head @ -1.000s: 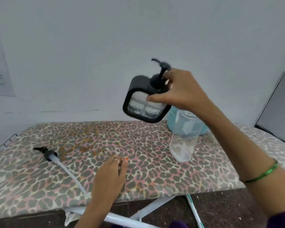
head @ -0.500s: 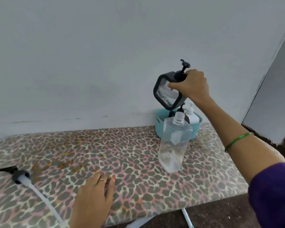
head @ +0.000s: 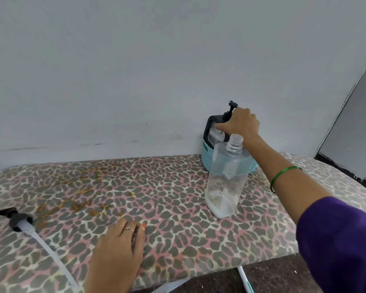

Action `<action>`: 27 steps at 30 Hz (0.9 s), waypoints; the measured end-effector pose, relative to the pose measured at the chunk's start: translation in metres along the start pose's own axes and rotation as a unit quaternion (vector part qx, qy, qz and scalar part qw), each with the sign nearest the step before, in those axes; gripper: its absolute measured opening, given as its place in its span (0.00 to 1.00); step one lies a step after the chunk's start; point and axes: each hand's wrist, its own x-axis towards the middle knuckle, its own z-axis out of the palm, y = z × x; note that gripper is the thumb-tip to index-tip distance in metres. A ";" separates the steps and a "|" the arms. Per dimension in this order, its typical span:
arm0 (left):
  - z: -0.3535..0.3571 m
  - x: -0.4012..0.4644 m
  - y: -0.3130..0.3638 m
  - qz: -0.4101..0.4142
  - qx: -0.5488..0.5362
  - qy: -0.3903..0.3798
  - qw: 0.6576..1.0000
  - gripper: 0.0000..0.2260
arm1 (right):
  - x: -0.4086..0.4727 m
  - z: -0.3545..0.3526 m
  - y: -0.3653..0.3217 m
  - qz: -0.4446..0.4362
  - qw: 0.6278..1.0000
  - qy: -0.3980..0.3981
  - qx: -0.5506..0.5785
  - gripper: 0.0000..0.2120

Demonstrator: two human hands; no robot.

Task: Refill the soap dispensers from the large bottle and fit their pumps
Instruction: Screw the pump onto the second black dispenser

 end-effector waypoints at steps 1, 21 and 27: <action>0.000 0.000 0.000 0.004 -0.001 0.005 1.000 0.20 | 0.000 0.002 0.001 -0.002 1.000 -0.006 -0.011 0.17; -0.001 -0.002 0.002 0.002 -0.013 0.009 1.000 0.18 | 0.010 0.051 0.033 -0.024 0.994 -0.105 -0.017 0.23; -0.007 -0.001 0.007 -0.040 -0.021 -0.029 0.999 0.08 | -0.015 0.032 0.051 -0.044 0.984 -0.085 0.149 0.16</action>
